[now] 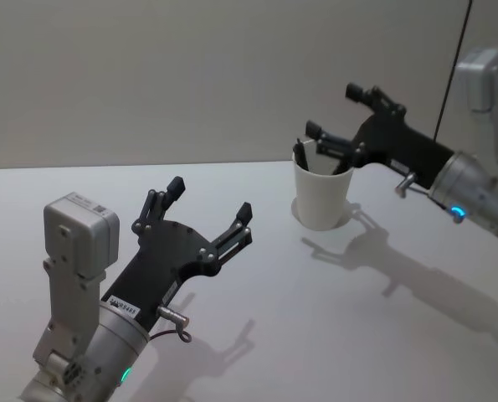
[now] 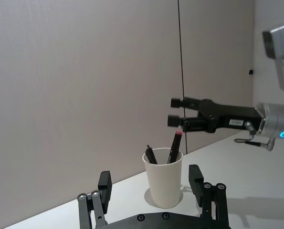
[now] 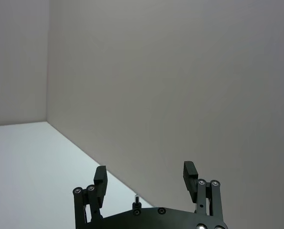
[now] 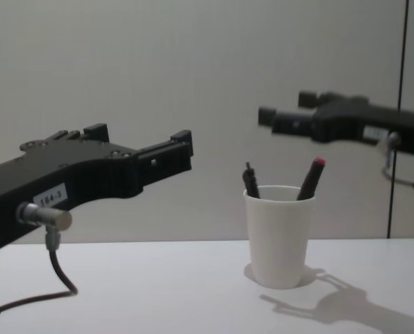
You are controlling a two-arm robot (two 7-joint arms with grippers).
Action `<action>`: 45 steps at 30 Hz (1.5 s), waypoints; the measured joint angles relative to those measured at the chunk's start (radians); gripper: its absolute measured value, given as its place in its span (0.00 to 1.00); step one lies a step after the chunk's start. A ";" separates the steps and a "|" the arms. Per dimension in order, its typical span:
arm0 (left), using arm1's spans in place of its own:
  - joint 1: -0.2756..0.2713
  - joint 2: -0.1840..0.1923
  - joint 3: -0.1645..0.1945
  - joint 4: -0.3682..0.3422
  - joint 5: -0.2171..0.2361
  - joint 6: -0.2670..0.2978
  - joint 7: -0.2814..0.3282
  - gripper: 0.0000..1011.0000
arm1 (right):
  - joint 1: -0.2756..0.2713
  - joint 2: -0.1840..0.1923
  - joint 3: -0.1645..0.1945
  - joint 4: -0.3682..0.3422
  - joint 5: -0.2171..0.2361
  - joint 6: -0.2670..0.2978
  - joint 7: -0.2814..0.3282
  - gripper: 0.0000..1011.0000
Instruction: Place the pen into the pen holder.
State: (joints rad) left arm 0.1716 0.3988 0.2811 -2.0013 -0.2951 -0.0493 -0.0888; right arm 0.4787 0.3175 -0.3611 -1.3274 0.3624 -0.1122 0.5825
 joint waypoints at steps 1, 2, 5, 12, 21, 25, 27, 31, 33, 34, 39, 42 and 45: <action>0.000 0.000 0.000 0.000 0.000 0.000 0.000 0.99 | -0.002 0.003 0.002 -0.010 0.002 -0.003 -0.002 0.99; 0.000 0.000 0.000 0.000 0.000 0.000 0.000 0.99 | -0.007 0.008 0.005 -0.021 0.003 -0.006 -0.006 0.99; 0.000 0.000 0.000 0.000 0.000 0.000 0.000 0.99 | -0.024 0.028 0.017 -0.074 0.006 -0.019 -0.028 0.99; 0.000 0.000 0.000 0.000 0.000 0.000 0.000 0.99 | -0.050 0.056 0.033 -0.141 -0.004 -0.023 -0.084 0.99; 0.000 0.000 0.000 0.000 0.000 0.000 0.000 0.99 | -0.085 0.090 0.053 -0.214 -0.034 0.007 -0.190 0.99; 0.000 0.000 0.000 0.000 0.000 0.000 0.000 0.99 | -0.094 0.099 0.059 -0.231 -0.044 0.022 -0.221 0.99; -0.001 0.000 0.001 0.001 0.000 0.000 0.000 0.99 | -0.095 0.099 0.059 -0.231 -0.044 0.022 -0.221 0.99; -0.012 0.000 0.005 0.011 0.003 0.001 0.001 0.99 | -0.102 0.097 0.060 -0.234 -0.044 0.024 -0.227 0.99; -0.025 -0.001 0.010 0.022 0.005 0.003 0.003 0.99 | -0.112 0.095 0.063 -0.240 -0.045 0.027 -0.234 0.99; -0.029 -0.001 0.012 0.026 0.006 0.004 0.004 0.99 | -0.120 0.093 0.064 -0.244 -0.045 0.030 -0.240 0.99; -0.074 -0.003 0.031 0.068 0.017 0.011 0.013 0.99 | -0.159 0.086 0.072 -0.264 -0.048 0.041 -0.269 0.99; -0.104 -0.004 0.044 0.096 0.024 0.015 0.019 0.99 | -0.187 0.081 0.077 -0.279 -0.050 0.051 -0.289 0.99; -0.134 -0.006 0.057 0.124 0.031 0.020 0.025 0.99 | -0.217 0.074 0.082 -0.294 -0.053 0.060 -0.311 0.99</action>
State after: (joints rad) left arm 0.0376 0.3932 0.3381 -1.8776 -0.2641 -0.0291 -0.0636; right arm 0.2620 0.3919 -0.2787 -1.6215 0.3096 -0.0520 0.2718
